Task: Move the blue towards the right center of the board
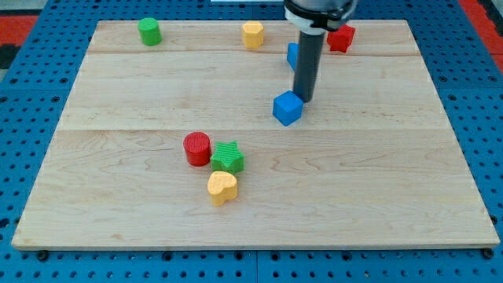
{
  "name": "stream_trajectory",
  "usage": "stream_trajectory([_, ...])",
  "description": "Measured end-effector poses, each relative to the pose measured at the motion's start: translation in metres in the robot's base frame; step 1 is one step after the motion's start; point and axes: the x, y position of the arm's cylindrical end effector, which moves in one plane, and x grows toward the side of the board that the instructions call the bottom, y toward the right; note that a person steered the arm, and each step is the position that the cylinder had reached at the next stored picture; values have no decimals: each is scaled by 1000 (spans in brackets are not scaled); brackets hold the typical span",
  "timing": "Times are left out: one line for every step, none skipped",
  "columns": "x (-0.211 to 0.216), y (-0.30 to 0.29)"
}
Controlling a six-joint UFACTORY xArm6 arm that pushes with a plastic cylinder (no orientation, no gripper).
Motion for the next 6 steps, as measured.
stream_trajectory([-24,-43])
stream_trajectory([9,-42])
stream_trajectory([30,-42])
stream_trajectory([50,-20])
stream_trajectory([50,45])
stream_trajectory([54,65])
